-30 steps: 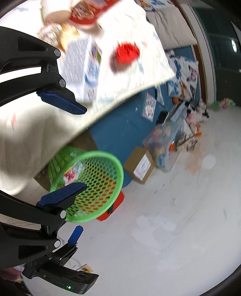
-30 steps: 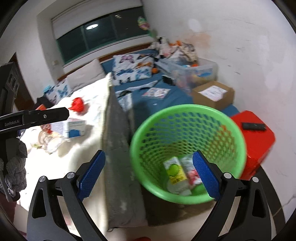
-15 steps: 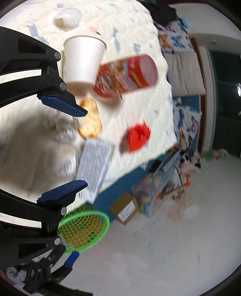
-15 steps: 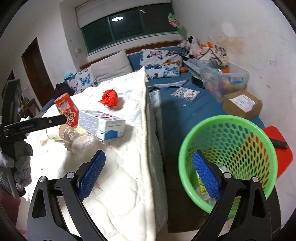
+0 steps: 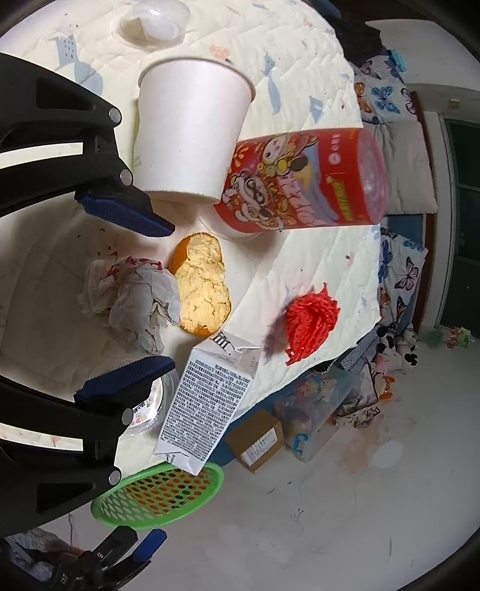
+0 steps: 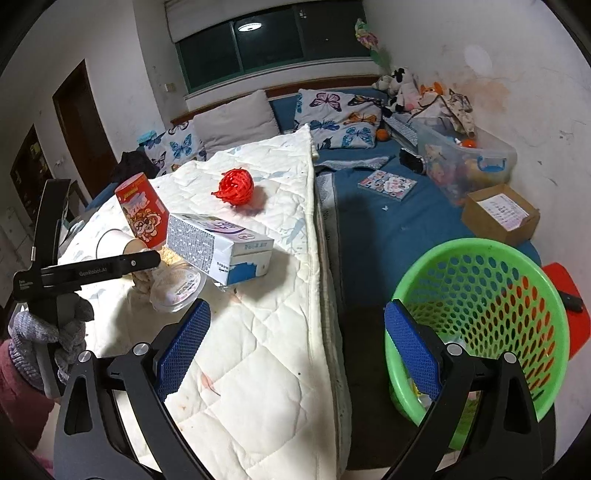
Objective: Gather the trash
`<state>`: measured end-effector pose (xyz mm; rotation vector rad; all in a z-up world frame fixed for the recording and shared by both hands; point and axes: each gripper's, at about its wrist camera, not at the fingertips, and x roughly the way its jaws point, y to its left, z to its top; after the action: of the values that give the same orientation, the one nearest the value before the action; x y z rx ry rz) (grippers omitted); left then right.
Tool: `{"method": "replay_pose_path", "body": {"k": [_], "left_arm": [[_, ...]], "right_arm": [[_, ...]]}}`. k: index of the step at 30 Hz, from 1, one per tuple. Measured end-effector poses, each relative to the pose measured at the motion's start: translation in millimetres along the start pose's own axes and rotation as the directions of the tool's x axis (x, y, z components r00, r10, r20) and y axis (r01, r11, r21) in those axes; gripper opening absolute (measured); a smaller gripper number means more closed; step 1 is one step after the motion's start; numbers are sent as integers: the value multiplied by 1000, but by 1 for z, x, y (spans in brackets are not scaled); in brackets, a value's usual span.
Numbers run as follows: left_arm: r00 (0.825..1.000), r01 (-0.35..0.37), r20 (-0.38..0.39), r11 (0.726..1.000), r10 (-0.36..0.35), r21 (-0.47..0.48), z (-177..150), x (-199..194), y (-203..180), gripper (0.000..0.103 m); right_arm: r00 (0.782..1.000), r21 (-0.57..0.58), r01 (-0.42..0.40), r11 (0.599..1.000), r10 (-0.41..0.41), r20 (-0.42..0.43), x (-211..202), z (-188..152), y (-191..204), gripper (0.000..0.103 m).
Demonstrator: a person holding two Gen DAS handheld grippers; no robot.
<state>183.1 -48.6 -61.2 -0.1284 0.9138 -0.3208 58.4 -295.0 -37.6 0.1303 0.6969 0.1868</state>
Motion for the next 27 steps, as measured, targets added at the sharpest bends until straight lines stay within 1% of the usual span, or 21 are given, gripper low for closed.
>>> {"method": "replay_pose_path", "body": {"k": [5, 13, 22, 27], "left_arm": [[999, 51, -3, 999, -51, 2, -1, 3, 1, 50], [995, 96, 12, 995, -96, -6, -4, -5, 5, 40], [992, 108, 59, 994, -107, -7, -8, -30, 10, 38], [990, 110, 89, 994, -108, -14, -11, -50, 19, 38]], "right_arm": [[1000, -13, -18, 1000, 18, -14, 8, 3, 7, 94], [997, -38, -60, 997, 59, -44, 20, 0, 28, 94], [986, -95, -135, 986, 124, -108, 42, -11, 71, 93], [982, -114, -155, 981, 140, -131, 60, -10, 91, 90]]}}
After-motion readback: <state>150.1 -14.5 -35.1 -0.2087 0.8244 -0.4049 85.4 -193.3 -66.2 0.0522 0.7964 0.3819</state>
